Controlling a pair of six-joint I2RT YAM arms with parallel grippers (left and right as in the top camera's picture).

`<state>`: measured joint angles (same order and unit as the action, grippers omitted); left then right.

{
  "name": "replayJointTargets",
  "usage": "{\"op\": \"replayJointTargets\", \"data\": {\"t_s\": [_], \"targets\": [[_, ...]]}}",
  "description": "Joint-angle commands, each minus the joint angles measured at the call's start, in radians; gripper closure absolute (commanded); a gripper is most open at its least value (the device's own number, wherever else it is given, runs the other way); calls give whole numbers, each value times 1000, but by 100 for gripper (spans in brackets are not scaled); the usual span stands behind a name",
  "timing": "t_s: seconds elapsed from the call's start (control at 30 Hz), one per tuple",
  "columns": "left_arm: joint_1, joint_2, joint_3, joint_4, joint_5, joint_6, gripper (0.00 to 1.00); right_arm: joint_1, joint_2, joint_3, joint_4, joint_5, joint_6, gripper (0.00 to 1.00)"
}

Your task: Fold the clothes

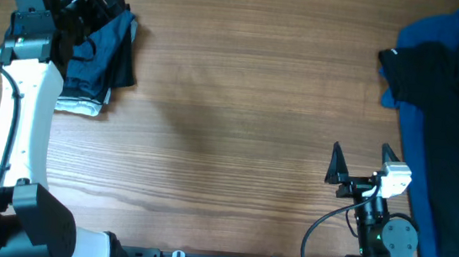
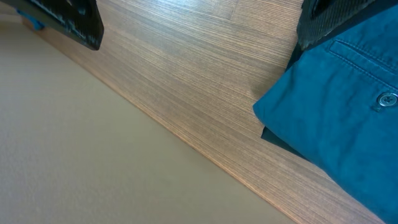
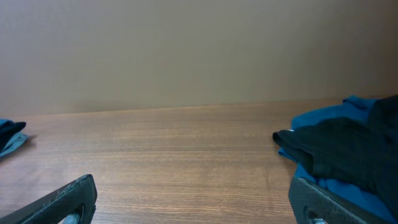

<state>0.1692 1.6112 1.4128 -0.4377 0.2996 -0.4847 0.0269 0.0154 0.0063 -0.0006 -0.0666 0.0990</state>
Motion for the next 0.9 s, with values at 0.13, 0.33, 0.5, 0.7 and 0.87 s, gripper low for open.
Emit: {"op": "replayJointTargets", "data": {"t_s": [0.13,0.33,0.5,0.7,0.87], "targets": [[-2,7,-1,3,-6,2,0,-5,-8,-1,3,18,-20,0],[-2,7,-1,3,-6,2,0,-5,-8,-1,3,18,-20,0],[-2,7,-1,3,-6,2,0,-5,-8,-1,3,18,-20,0],[-1,-24,-1,-71,-6,6,0,-5,-8,-1,3,18,-20,0],[-29,-170,-1,-185,-14,6,0,-5,-8,-1,3,18,-20,0]]}}
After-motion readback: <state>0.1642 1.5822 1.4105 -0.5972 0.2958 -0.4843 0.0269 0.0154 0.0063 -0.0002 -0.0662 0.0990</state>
